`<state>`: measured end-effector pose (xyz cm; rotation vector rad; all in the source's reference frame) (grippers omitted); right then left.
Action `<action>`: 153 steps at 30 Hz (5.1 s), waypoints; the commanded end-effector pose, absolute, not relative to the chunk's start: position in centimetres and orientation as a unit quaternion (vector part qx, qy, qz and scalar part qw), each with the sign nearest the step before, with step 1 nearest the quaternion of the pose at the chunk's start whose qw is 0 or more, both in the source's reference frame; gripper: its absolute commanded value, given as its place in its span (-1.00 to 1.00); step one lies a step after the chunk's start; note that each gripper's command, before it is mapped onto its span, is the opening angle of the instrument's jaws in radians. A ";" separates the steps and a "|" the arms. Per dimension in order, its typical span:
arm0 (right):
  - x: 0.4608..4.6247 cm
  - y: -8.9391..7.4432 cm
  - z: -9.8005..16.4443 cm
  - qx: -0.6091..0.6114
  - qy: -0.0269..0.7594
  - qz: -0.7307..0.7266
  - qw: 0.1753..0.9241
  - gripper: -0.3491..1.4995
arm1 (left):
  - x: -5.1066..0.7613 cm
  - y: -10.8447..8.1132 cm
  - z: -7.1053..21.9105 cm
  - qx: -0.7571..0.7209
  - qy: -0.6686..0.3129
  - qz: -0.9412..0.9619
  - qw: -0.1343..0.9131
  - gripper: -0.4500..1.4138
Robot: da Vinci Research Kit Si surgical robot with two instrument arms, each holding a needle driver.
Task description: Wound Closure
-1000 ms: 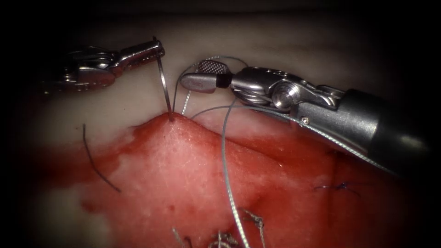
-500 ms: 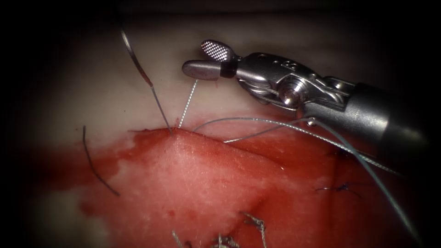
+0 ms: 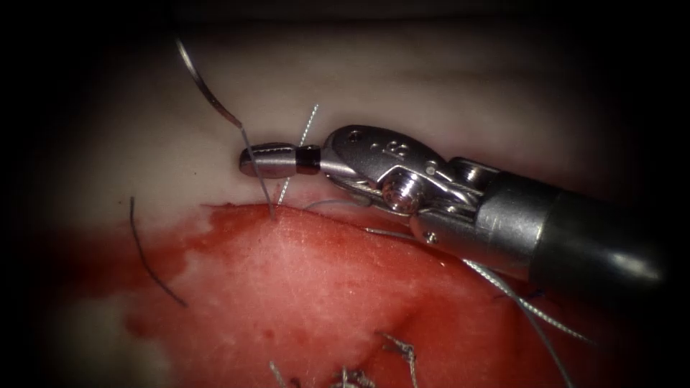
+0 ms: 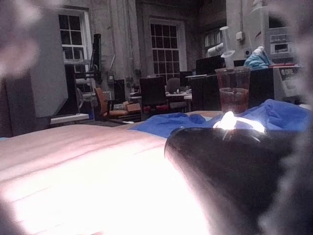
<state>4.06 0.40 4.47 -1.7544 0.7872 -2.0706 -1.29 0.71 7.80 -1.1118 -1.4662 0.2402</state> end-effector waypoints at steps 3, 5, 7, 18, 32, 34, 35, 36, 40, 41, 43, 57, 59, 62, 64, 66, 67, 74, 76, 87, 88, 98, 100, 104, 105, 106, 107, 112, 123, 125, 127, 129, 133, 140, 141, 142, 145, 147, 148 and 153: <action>4.12 0.6 4.3 -0.617 0.268 -0.722 0.161 -1.00 | -1.29 0.9 7.7 -0.486 -0.632 0.108 0.594 -1.00; 4.13 0.5 4.3 -0.618 0.272 -0.721 0.158 -1.00 | -1.30 0.9 7.7 -0.492 -0.627 0.113 0.593 -1.00; 4.14 0.5 4.3 -0.618 0.297 -0.715 0.135 -1.00 | -1.30 0.9 7.7 -0.501 -0.621 0.122 0.589 -1.00; 4.15 -0.2 4.1 -0.525 0.523 -0.666 0.088 -1.00 | -1.00 1.0 8.2 -0.595 -0.427 0.303 0.609 -1.00; 3.39 -0.7 4.0 -0.333 0.657 -0.655 0.168 -1.00 | -0.69 1.0 8.7 -0.511 -0.157 0.559 0.634 -1.00; 3.08 -0.8 4.0 -0.316 0.654 -0.659 0.193 -1.00 | -0.60 1.0 8.8 -0.481 -0.116 0.588 0.641 -1.00; 2.98 -0.8 4.0 -0.313 0.653 -0.660 0.203 -1.00 | -0.57 1.0 8.9 -0.474 -0.105 0.597 0.638 -1.00; 2.84 -0.8 4.0 -0.309 0.650 -0.660 0.216 -1.00 | -0.55 1.0 8.9 -0.470 -0.094 0.605 0.636 -1.00; 2.31 -0.8 3.8 -0.276 0.645 -0.667 0.253 -1.00 | -0.44 1.0 8.9 -0.445 -0.045 0.633 0.631 -1.00; 2.22 -0.7 3.8 -0.270 0.644 -0.667 0.259 -1.00 | -0.43 1.0 8.9 -0.443 -0.037 0.635 0.632 -1.00; 2.03 -0.6 3.7 -0.258 0.640 -0.672 0.270 -1.00 | -0.41 1.0 8.9 -0.439 -0.024 0.637 0.633 -1.00; 1.97 0.4 3.2 -0.333 0.495 -0.713 0.369 -1.00 | -0.52 1.0 8.7 -0.518 -0.250 0.543 0.612 -1.00; 2.15 0.5 3.2 -0.330 0.481 -0.697 0.417 -1.00 | -0.54 1.0 8.6 -0.514 -0.310 0.537 0.592 -1.00; 2.48 0.6 3.1 -0.325 0.464 -0.677 0.470 -0.42 | -0.55 0.9 8.4 -0.538 -0.405 0.503 0.542 -1.00; 2.66 0.6 3.2 -0.300 0.488 -0.674 0.466 -0.15 | -0.55 0.9 8.2 -0.554 -0.456 0.471 0.514 -1.00; 2.80 0.6 3.2 -0.280 0.489 -0.684 0.464 0.07 | -0.54 0.9 8.0 -0.571 -0.491 0.449 0.480 -1.00; 2.89 0.5 3.2 -0.264 0.487 -0.683 0.475 0.11 | -0.54 0.9 8.0 -0.571 -0.502 0.446 0.473 -1.00; 3.32 0.4 3.5 -0.161 0.530 -0.630 0.544 0.11 | -0.74 0.7 7.9 -0.562 -0.532 0.448 0.447 -1.00; 3.42 0.4 3.5 -0.130 0.544 -0.606 0.566 0.31 | -0.82 0.7 8.0 -0.556 -0.526 0.461 0.449 -1.00; 3.98 0.5 3.9 -0.068 0.560 -0.602 0.565 0.67 | -1.04 0.6 8.3 -0.535 -0.512 0.503 0.446 -1.00; 4.01 0.5 3.9 -0.068 0.561 -0.603 0.563 0.67 | -1.04 0.6 8.3 -0.534 -0.512 0.504 0.447 -1.00; 4.03 0.4 4.0 0.005 0.514 -0.685 0.516 -1.00 | -1.08 0.5 8.2 -0.531 -0.511 0.507 0.447 -1.00; 3.94 0.3 4.0 0.007 0.511 -0.694 0.507 -1.00 | -1.08 0.5 8.2 -0.531 -0.511 0.508 0.446 -1.00; 3.63 0.2 4.0 0.007 0.515 -0.706 0.486 -1.00 | -1.10 0.5 8.2 -0.529 -0.510 0.510 0.447 -1.00; 3.57 0.2 4.0 0.008 0.516 -0.708 0.482 -1.00 | -1.11 0.5 8.2 -0.529 -0.510 0.510 0.447 -1.00; 3.40 0.1 4.0 0.009 0.520 -0.713 0.471 -1.00 | -1.11 0.5 8.2 -0.529 -0.510 0.510 0.447 -1.00; 3.32 0.1 3.9 0.009 0.520 -0.713 0.471 -1.00 | -1.11 0.5 8.2 -0.528 -0.510 0.511 0.447 -1.00; 2.74 0.1 3.8 0.026 0.510 -0.702 0.496 -1.00 | -1.12 0.5 8.3 -0.523 -0.502 0.518 0.455 -1.00; 1.06 0.1 3.7 0.062 0.433 -0.684 0.584 -1.00 | -1.10 0.5 8.7 -0.460 -0.422 0.602 0.497 -1.00; 0.88 0.1 3.6 0.065 0.425 -0.682 0.591 -1.00 | -1.10 0.5 8.7 -0.458 -0.418 0.605 0.499 -1.00; 0.74 0.1 3.6 0.072 0.414 -0.680 0.601 -1.00 | -1.10 0.4 8.7 -0.458 -0.416 0.606 0.500 -1.00; 0.59 0.0 3.5 0.082 0.401 -0.673 0.615 -1.00 | -1.11 0.4 8.7 -0.456 -0.414 0.607 0.502 -1.00; 0.63 0.2 3.4 -0.020 0.378 -0.698 0.607 -0.67 | -1.13 0.4 8.7 -0.455 -0.411 0.608 0.504 -1.00; 1.14 0.6 2.8 -0.087 0.364 -0.793 0.481 0.13 | -1.06 0.4 8.7 -0.407 -0.378 0.684 0.473 -1.00; 1.24 0.7 2.7 -0.090 0.357 -0.797 0.479 0.09 | -1.05 0.4 8.7 -0.397 -0.373 0.695 0.469 -1.00; 1.32 0.7 2.7 -0.092 0.354 -0.800 0.475 0.07 | -1.05 0.4 8.8 -0.390 -0.369 0.703 0.466 -1.00; 1.68 0.7 2.6 -0.109 0.334 -0.823 0.446 0.07 | -1.05 0.3 8.8 -0.390 -0.367 0.706 0.464 -1.00; 1.87 0.7 2.5 -0.117 0.331 -0.838 0.417 0.09 | -1.06 0.3 8.8 -0.390 -0.366 0.706 0.464 -1.00; 1.96 0.6 2.5 -0.121 0.330 -0.844 0.404 0.00 | -1.08 0.3 8.8 -0.390 -0.366 0.706 0.464 -1.00; 2.79 0.5 2.8 -0.122 0.382 -0.861 0.314 0.02 | -1.12 0.2 8.9 -0.389 -0.370 0.708 0.459 -1.00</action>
